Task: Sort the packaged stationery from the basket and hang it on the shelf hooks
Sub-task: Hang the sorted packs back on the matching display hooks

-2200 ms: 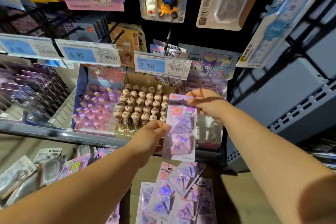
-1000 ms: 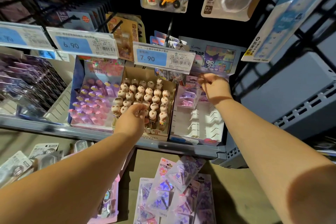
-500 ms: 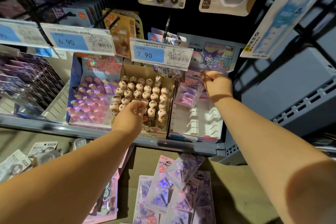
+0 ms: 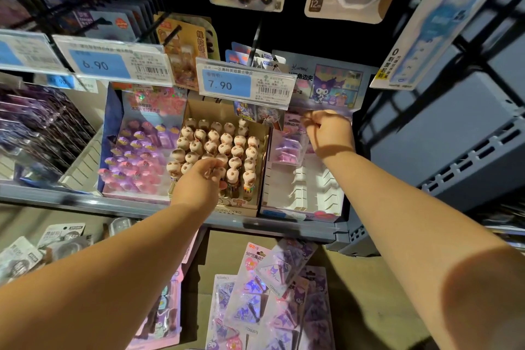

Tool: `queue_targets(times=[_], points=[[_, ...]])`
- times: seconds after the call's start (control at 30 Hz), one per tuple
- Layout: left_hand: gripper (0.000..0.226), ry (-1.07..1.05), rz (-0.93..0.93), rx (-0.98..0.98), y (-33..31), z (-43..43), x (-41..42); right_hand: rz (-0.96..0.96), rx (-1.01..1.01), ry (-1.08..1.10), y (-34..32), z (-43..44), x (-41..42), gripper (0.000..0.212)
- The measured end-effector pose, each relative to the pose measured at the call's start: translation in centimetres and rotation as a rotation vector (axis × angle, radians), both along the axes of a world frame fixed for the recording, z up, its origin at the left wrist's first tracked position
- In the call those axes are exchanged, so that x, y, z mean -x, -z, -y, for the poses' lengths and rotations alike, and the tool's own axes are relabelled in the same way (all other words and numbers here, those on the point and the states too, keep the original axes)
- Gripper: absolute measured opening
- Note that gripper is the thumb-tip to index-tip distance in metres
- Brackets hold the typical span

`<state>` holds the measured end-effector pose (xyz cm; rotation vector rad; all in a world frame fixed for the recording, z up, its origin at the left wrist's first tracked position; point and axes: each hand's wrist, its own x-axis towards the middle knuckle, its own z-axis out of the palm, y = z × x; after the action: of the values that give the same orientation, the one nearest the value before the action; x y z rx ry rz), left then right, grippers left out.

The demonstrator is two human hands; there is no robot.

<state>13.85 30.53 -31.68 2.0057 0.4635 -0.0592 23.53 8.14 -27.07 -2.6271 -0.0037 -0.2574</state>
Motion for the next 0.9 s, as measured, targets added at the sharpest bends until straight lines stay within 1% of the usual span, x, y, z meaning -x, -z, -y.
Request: queue_targets(times=[0.2,0.33,0.4,0.47,0.57,0.6,0.63,0.9], points=[[0.023,-0.001,0.002,0.001,0.0,0.0,0.0,0.002,0.038,0.002,0.3,0.1,-0.1,0.029],[0.023,0.006,0.005,-0.006,0.2,-0.2,0.0,0.025,-0.126,-0.01,0.1,0.0,-0.4,0.023],[0.022,0.0,-0.001,-0.001,0.2,-0.2,0.1,-0.016,-0.132,-0.001,0.1,0.0,-0.4,0.025],[0.023,0.003,-0.008,-0.001,0.2,-0.1,0.1,-0.067,-0.178,0.013,0.3,0.0,0.0,0.027],[0.021,0.016,-0.009,-0.024,0.0,0.0,0.2,-0.128,-0.027,-0.033,1.0,0.5,0.6,0.028],[0.021,0.015,-0.009,-0.024,0.0,0.0,0.2,-0.156,-0.008,-0.043,1.2,0.7,0.6,0.028],[0.021,0.011,-0.009,-0.021,0.0,-0.1,0.1,-0.187,-0.009,-0.048,1.2,0.8,0.6,0.029],[0.022,0.019,-0.007,-0.049,-0.2,0.1,-0.1,-0.191,0.01,-0.016,2.2,1.4,-0.1,0.03]])
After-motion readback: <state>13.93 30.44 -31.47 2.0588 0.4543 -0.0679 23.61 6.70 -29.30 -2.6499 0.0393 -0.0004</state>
